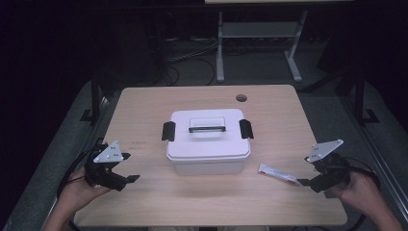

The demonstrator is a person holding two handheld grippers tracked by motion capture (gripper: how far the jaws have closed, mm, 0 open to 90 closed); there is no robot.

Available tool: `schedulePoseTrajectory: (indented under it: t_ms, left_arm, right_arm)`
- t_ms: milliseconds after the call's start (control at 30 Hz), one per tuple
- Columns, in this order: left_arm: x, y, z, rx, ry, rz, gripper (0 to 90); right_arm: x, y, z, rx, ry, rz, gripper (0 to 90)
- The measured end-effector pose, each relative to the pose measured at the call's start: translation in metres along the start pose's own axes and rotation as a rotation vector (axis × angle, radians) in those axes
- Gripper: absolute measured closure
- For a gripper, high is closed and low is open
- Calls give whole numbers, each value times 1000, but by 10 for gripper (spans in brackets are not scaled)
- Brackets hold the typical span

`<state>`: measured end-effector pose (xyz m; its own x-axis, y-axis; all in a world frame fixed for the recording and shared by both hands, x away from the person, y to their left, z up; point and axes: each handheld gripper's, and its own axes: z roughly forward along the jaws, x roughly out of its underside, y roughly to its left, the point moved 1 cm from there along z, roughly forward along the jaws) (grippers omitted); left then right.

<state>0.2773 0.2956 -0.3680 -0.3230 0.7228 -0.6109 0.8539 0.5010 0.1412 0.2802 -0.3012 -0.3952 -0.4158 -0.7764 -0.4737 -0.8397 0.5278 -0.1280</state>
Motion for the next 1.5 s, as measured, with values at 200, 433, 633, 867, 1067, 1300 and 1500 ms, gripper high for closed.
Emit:
schedulePoseTrajectory:
  t_ms: [200, 433, 633, 867, 1067, 1300, 1500]
  left_arm:
    - [-3, 2, 1, 15, 5, 0, 218]
    - [-9, 1, -5, 23, 11, 29, 223]
    - [-20, 1, -10, 41, 15, 51, 226]
    - [-38, 6, -14, 54, 37, 85, 228]
    - [-57, 10, -15, 59, 58, 113, 230]
    - [-87, 13, -9, 75, 88, 152, 230]
    - [-115, 13, -8, 75, 95, 193, 242]
  right_arm:
    - [-2, 1, 3, -8, -14, -3, 215]
    - [-3, 5, 5, -8, -10, 1, 212]
    - [-8, 11, 4, -10, -36, -13, 212]
    - [-9, 15, 7, -15, -30, -16, 211]
    - [-9, 14, 6, -14, -29, -12, 209]
    - [-11, 16, 6, -14, -43, -21, 209]
    - [-10, 19, 5, -22, -47, -26, 209]
